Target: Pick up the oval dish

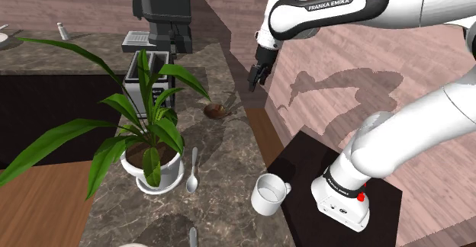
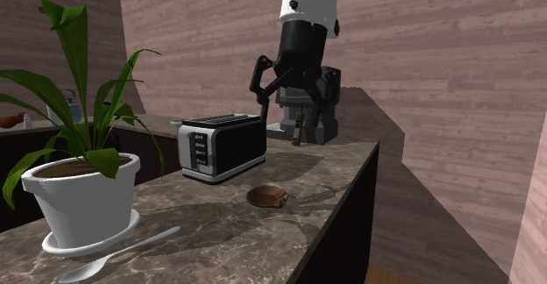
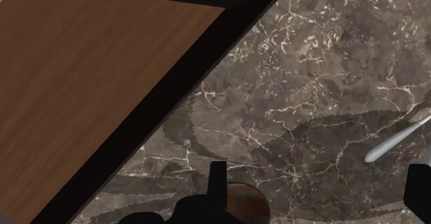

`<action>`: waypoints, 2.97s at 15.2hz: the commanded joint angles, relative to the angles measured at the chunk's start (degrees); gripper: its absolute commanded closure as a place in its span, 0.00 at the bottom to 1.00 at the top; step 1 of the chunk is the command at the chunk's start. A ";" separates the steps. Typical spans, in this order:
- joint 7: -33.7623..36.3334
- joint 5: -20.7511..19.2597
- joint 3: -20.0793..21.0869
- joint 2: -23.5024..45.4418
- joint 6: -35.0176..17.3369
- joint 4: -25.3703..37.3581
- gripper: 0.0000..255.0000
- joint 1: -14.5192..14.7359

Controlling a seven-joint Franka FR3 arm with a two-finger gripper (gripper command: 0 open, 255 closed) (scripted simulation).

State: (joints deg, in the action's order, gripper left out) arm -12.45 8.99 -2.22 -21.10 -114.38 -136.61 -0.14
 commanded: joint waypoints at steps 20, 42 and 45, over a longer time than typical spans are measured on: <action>-6.51 7.70 -0.07 38.54 -20.09 14.19 0.00 0.06; -5.56 6.88 -0.36 36.09 -17.29 14.62 1.00 0.17; -4.93 6.36 -0.52 34.53 -15.35 15.05 1.00 0.21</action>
State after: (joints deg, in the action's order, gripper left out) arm -17.64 15.50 -2.73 13.93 -130.25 -121.58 0.00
